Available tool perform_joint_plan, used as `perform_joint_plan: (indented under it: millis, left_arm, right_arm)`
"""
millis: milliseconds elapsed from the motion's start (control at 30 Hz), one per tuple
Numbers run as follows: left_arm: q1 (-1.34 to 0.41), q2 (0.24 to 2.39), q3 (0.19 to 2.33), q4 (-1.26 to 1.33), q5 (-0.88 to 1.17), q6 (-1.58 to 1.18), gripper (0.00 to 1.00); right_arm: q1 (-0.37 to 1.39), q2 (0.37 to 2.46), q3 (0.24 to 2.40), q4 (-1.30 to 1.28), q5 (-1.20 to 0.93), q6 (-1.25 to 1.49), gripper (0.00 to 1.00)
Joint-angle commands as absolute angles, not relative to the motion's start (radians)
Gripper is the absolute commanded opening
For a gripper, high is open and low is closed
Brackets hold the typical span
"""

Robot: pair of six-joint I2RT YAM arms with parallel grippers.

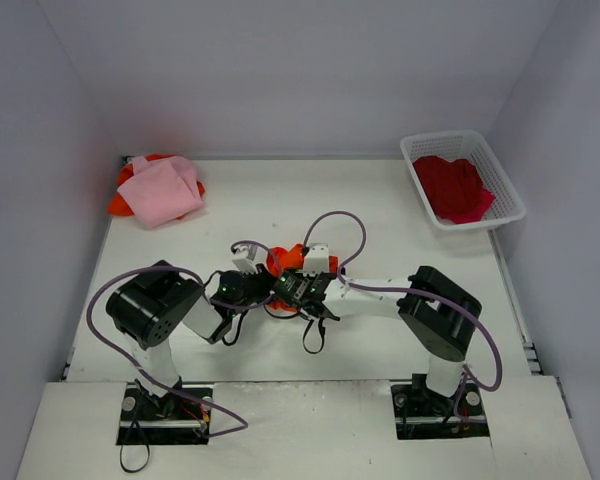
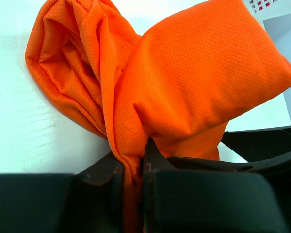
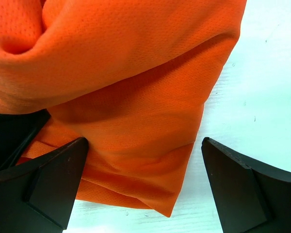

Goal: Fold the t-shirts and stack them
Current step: Put the neatly folded tshirt into the corner of the board with the left arm

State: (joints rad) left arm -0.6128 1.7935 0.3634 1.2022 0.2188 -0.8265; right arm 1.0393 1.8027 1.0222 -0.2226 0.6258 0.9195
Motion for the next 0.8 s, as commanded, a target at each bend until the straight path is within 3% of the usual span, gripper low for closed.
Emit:
perform_joint_plan:
  millis: [0,500,767]
  left_arm:
    - [-0.623,1.763,0.351,1.246,0.195,-0.825,0.01]
    - [-0.581,1.450,0.157,1.168,-0.069,-0.815,0.00]
    - [-0.571,0.953,0.152,0.720,-0.238,-0.721,0.00]
  right_arm:
    - [1.029,1.781,0.985,-0.324,0.627,0.922,1.00]
    - [1.029,1.623,0.968,-0.391,0.653,0.920,1.00]
    - [1.022,1.529,0.960,-0.405,0.670,0.899,1.00]
